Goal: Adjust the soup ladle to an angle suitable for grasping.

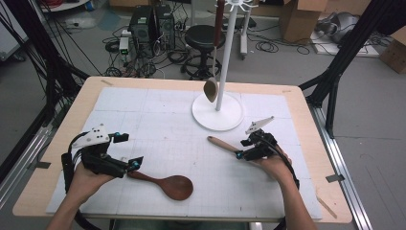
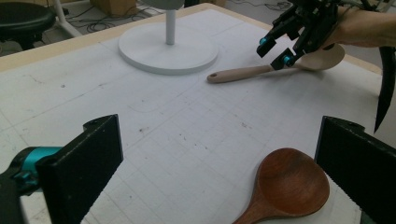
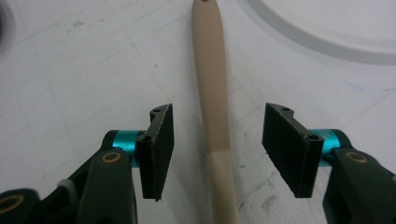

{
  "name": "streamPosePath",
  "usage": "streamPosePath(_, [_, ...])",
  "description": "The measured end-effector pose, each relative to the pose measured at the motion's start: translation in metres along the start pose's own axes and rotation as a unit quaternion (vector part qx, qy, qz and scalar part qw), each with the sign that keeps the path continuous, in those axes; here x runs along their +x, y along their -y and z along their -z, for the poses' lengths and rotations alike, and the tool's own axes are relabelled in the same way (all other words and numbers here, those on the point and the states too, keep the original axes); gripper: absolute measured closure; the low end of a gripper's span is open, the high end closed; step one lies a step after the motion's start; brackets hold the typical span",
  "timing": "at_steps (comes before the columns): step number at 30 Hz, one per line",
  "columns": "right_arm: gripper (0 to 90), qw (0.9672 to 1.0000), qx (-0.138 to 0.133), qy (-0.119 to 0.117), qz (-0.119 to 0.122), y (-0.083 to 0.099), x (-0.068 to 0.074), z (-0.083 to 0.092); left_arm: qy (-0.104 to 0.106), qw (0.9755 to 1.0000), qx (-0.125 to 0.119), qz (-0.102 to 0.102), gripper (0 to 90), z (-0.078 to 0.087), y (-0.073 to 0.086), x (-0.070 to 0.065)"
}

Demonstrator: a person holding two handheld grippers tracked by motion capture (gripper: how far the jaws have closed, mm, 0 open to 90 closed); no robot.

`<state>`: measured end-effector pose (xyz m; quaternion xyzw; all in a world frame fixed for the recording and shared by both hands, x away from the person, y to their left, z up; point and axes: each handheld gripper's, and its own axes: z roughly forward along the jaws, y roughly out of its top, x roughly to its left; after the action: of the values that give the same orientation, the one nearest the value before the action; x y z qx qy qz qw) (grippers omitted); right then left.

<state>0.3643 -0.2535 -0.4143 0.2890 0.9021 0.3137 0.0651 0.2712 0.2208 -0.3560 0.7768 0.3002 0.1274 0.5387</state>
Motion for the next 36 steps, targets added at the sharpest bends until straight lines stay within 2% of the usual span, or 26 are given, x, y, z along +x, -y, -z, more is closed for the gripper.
streamPosePath(4, [51.0, 0.9999, 0.014, -0.008, 0.003, 0.0043, -0.0013, -0.0034, 0.001, 1.0000, 0.001, -0.002, 1.7, -0.0003, 0.0000, 0.0001])
streamPosePath(12, [63.5, 0.9989, 0.045, -0.004, 0.012, 0.0074, -0.0022, -0.0073, 0.000, 1.0000, 0.001, -0.002, 1.7, -0.0006, 0.0000, -0.0002])
streamPosePath(19, [74.0, 0.9983, 0.054, 0.000, 0.021, 0.0059, 0.0000, -0.0068, 0.001, 1.0000, 0.001, -0.003, 1.7, -0.0003, -0.0001, -0.0001])
streamPosePath(27, [76.1, 0.9981, 0.054, 0.008, 0.029, 0.0055, 0.0013, -0.0064, 0.001, 1.0000, 0.002, -0.003, 1.7, -0.0004, 0.0000, -0.0001])
streamPosePath(34, [76.3, 0.9972, 0.057, -0.008, 0.047, 0.0049, 0.0058, -0.0055, 0.002, 1.0000, 0.005, -0.005, 1.7, -0.0015, 0.0002, -0.0007])
streamPosePath(36, [76.3, 0.9978, 0.049, -0.016, 0.043, 0.0052, 0.0067, -0.0038, 0.000, 1.0000, 0.006, -0.005, 1.7, -0.0019, 0.0002, -0.0012])
